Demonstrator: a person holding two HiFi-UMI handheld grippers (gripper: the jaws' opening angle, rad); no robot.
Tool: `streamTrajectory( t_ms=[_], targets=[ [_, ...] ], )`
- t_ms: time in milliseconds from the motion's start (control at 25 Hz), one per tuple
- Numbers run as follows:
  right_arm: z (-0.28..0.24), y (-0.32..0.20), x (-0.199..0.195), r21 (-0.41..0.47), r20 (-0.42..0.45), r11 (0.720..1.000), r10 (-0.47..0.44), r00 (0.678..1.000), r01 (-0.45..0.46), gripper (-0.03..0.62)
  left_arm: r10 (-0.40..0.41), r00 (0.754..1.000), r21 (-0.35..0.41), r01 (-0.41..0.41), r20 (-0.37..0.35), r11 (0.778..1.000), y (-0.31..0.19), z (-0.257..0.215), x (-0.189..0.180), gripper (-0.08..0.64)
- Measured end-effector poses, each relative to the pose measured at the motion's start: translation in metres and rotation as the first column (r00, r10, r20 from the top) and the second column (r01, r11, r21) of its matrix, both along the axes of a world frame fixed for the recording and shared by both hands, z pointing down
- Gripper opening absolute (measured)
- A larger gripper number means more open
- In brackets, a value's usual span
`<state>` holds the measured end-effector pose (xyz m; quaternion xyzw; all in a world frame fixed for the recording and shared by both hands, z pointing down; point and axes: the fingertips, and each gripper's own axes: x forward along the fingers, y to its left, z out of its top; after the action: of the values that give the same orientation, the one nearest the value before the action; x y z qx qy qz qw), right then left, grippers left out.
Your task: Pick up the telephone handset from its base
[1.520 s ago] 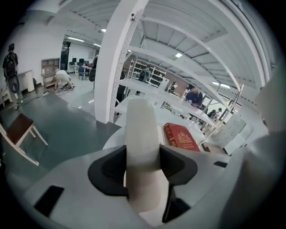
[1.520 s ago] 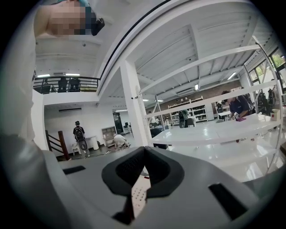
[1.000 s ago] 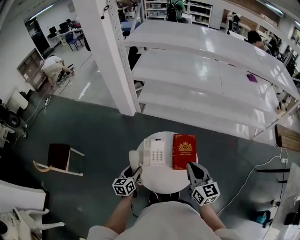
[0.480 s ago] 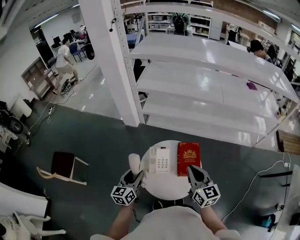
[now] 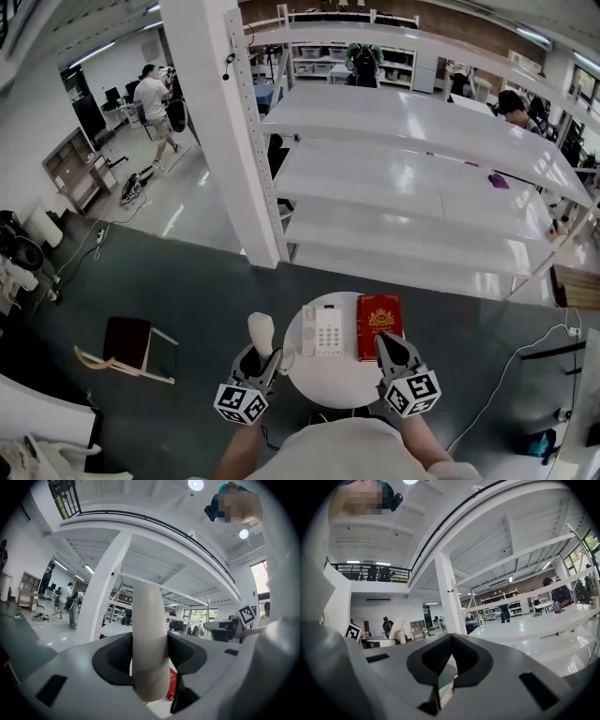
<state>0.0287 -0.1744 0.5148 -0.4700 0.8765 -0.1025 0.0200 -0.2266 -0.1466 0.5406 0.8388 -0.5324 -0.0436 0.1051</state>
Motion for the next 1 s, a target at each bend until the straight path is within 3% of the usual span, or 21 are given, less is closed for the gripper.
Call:
streamTrajectory(
  t_ms=[440,1000],
  targets=[
    [-0.008,0.007,-0.009,0.036,-0.027,0.999,0.019,0.999,-0.018,0.008,0.014,1.000,0.056,-0.014,0.011,0.998,0.013,-0.019,-0.007,0.222],
    [-0.010,0.010,-0.011,0.042,-0.024,0.999,0.025,0.999,-0.024,0.008,0.037,0.999,0.056,-0.037,0.002,0.998,0.018,-0.021,-0.007,0.222]
  ],
)
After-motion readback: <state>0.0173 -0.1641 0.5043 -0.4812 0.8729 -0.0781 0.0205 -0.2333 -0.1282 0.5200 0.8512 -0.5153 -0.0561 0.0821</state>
